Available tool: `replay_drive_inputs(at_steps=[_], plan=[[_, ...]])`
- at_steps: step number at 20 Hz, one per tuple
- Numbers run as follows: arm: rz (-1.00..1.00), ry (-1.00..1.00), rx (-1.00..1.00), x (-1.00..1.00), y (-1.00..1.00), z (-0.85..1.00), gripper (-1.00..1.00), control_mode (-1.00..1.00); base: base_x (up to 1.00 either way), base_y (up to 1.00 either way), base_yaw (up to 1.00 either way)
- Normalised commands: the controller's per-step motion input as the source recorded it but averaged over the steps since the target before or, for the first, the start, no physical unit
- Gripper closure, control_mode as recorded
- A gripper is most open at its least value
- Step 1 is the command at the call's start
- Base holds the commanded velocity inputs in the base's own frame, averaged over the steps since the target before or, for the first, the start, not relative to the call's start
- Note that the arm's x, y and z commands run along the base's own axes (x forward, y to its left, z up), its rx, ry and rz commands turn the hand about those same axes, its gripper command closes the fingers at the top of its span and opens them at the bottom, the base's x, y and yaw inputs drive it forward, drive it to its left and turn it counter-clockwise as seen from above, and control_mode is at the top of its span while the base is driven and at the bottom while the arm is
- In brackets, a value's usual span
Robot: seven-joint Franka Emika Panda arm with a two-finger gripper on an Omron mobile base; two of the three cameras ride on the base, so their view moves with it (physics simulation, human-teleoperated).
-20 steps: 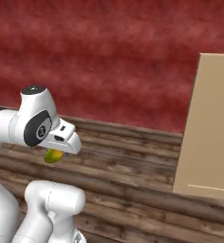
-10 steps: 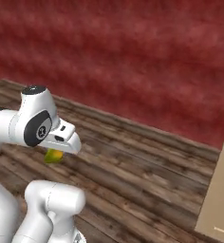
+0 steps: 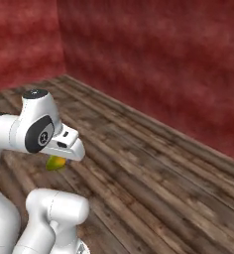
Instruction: Pick the mangos from the cabinet and place them in one bowl. Pick the kiwi from the sink and place it in the other bowl.
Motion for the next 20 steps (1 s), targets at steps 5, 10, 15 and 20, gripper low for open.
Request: replay_drive_inputs(at_steps=[5,10,15,20], plan=[[0.00,0.00,0.00,0.00,0.00,0.00,1.00,1.00,0.09,0.00,0.50],[0.00,0.00,0.00,0.00,0.00,0.00,1.00,1.00,0.09,0.00,0.49],[0.00,0.00,0.00,0.00,0.00,0.00,1.00,1.00,0.19,0.00,0.45],[0.00,0.00,0.00,0.00,0.00,0.00,1.00,1.00,0.63,0.03,0.23]])
